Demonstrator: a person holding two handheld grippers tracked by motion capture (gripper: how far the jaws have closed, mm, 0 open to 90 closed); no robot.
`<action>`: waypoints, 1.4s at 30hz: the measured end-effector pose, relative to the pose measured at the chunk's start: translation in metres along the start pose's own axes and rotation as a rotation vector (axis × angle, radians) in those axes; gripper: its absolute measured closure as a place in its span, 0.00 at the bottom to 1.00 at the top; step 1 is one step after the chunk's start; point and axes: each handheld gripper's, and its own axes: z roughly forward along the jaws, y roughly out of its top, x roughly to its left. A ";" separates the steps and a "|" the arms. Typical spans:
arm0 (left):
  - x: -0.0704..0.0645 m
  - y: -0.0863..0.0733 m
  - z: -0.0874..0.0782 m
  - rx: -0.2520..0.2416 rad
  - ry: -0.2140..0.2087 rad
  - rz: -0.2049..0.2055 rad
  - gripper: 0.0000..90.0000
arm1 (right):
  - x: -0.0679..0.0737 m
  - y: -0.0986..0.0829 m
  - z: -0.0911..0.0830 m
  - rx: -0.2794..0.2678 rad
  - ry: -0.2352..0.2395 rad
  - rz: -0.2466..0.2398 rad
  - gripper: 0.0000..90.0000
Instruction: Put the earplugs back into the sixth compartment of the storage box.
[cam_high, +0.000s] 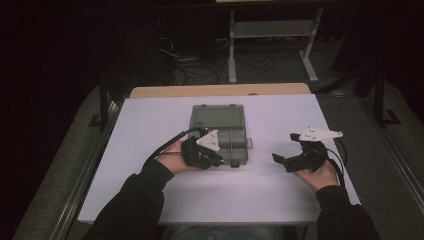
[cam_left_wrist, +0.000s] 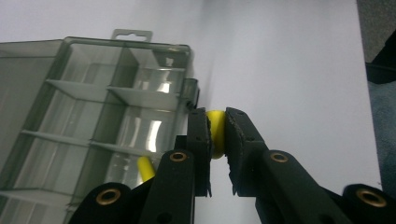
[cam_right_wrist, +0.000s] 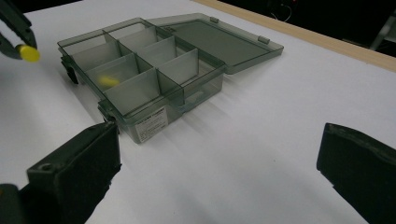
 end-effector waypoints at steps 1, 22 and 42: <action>0.002 -0.001 -0.001 -0.001 0.003 -0.002 0.89 | 0.000 0.000 0.000 0.000 0.000 0.000 0.00; 0.043 -0.021 -0.008 -0.021 0.077 -0.101 0.89 | 0.000 0.000 0.000 0.001 0.004 0.002 0.00; 0.056 -0.033 0.020 0.048 0.082 -0.147 0.89 | 0.000 0.000 0.001 0.006 0.008 0.001 0.00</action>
